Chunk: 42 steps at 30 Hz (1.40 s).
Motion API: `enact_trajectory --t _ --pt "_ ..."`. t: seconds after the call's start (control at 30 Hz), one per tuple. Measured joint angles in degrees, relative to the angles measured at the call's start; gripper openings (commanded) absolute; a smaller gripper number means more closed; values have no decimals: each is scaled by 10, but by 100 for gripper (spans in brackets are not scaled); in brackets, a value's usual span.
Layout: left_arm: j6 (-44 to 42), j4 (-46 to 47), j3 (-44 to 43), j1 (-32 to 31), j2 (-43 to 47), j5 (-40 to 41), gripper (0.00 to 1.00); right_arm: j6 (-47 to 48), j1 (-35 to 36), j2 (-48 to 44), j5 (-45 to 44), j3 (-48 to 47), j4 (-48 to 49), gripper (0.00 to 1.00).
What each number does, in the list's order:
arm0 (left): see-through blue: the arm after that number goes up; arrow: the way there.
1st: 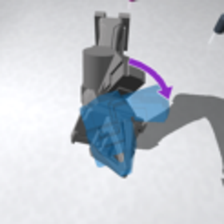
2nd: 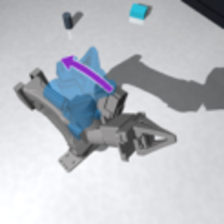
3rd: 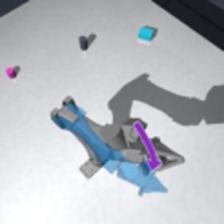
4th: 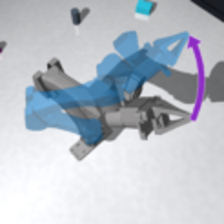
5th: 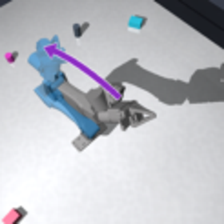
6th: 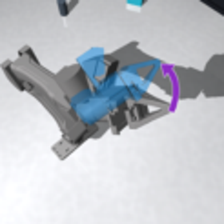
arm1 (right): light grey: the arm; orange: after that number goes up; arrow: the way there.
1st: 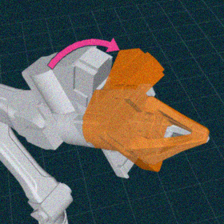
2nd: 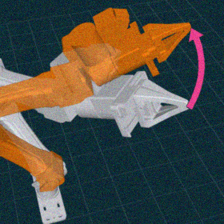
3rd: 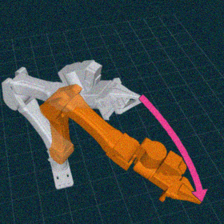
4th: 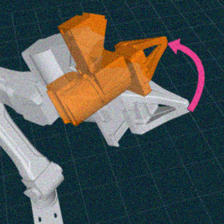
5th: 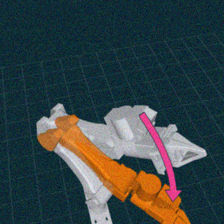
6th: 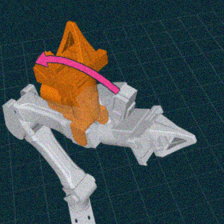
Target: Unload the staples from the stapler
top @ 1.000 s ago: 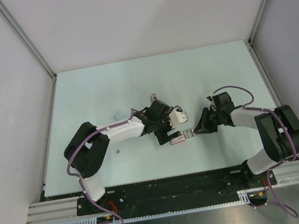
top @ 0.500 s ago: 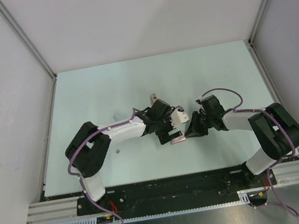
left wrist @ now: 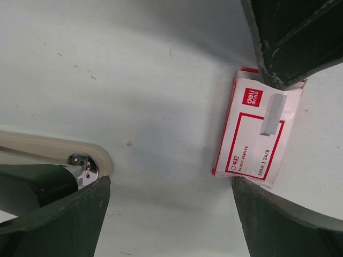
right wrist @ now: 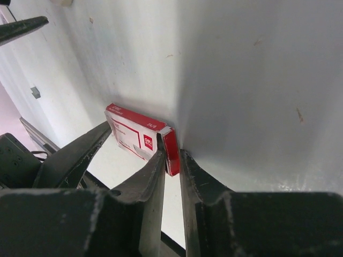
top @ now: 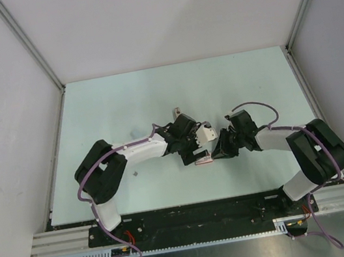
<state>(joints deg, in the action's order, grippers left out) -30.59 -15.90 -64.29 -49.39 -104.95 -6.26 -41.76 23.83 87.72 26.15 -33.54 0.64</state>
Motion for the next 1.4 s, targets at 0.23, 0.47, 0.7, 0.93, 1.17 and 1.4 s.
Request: enact_trajectory --t 0.23,0.47,0.7,0.93,1.17,1.4 --pt "-7 0 0 -2 3 4 99 3 -2 -14 6 14 -6 25" --pt "-14 -20 0 -3 40 3 99 2 0 -17 18 18 1 41" --pt "-19 -30 0 -3 55 3 99 19 -6 -71 17 38 -45 49" --pt "-13 -55 -10 1 55 3 99 46 -52 -144 11 51 -127 85" --pt "13 -102 -52 40 108 6 99 74 -84 -195 2 47 -151 99" --pt "44 -132 -58 147 215 2 99 111 -93 -222 -4 -20 -182 99"
